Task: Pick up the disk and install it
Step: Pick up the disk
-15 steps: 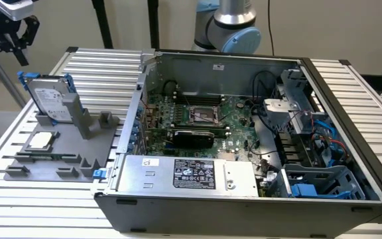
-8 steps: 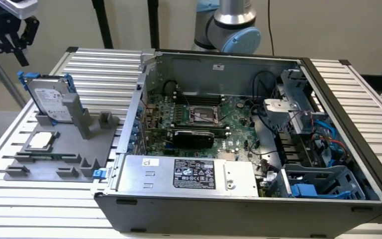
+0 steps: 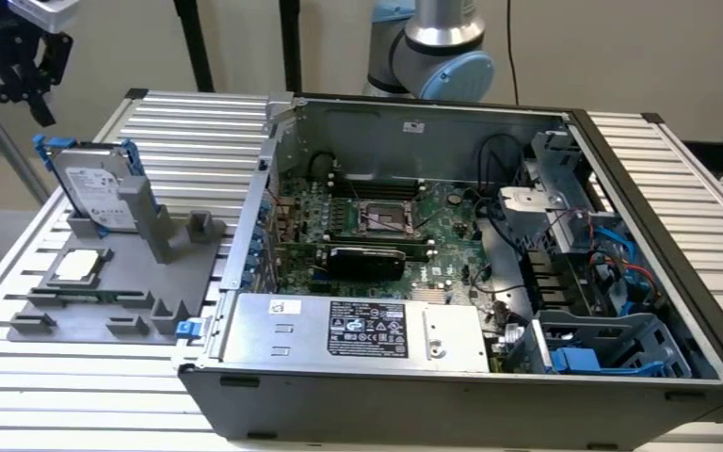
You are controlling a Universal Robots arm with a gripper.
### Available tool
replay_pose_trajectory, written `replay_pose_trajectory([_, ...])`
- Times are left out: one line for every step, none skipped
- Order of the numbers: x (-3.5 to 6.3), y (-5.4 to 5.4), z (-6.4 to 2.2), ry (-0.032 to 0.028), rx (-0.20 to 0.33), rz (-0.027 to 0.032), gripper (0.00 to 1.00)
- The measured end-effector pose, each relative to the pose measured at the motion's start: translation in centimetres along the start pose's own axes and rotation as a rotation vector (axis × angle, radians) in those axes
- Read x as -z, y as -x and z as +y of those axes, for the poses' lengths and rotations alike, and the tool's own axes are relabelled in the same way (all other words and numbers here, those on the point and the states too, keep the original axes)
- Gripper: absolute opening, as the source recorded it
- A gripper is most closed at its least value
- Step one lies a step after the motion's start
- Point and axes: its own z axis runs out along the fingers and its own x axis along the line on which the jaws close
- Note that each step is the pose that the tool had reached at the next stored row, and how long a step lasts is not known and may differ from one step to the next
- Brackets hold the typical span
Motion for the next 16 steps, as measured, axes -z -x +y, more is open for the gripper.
replay_pose_trajectory([-0.01, 0.0, 0.0, 0.0002, 0.018, 0.0005, 0.0])
replay_pose_trajectory([-0.03, 0.0, 0.0, 0.0005, 0.036, 0.001, 0.0])
replay_pose_trajectory([-0.04, 0.0, 0.0, 0.0007, 0.054, 0.0016, 0.0])
replay_pose_trajectory([-0.06, 0.0, 0.0, 0.0009, 0.073, 0.0022, 0.0])
replay_pose_trajectory([-0.07, 0.0, 0.0, 0.0011, 0.092, 0.0027, 0.0])
replay_pose_trajectory([-0.08, 0.0, 0.0, 0.0015, 0.109, 0.0033, 0.0])
replay_pose_trajectory([-0.1, 0.0, 0.0, 0.0016, 0.127, 0.0038, 0.0])
replay_pose_trajectory([-0.11, 0.0, 0.0, 0.0019, 0.145, 0.0044, 0.0])
replay_pose_trajectory([-0.13, 0.0, 0.0, 0.0022, 0.164, 0.005, 0.0])
replay_pose_trajectory([-0.16, 0.0, 0.0, 0.0023, 0.182, 0.0055, 0.0])
replay_pose_trajectory([-0.18, 0.0, 0.0, 0.0026, 0.2, 0.0061, 0.0])
replay_pose_trajectory([-0.21, 0.0, 0.0, 0.0028, 0.219, 0.0066, 0.0])
replay_pose_trajectory([-0.23, 0.0, -0.01, 0.0031, 0.237, 0.0072, 0.0])
replay_pose_trajectory([-0.24, 0.0, 0.0, 0.0034, 0.254, 0.0078, 0.0])
replay_pose_trajectory([-0.26, 0.0, 0.0, 0.0036, 0.273, 0.0083, 0.0])
replay_pose_trajectory([-0.27, 0.0, -0.01, 0.0038, 0.291, 0.0089, 0.0])
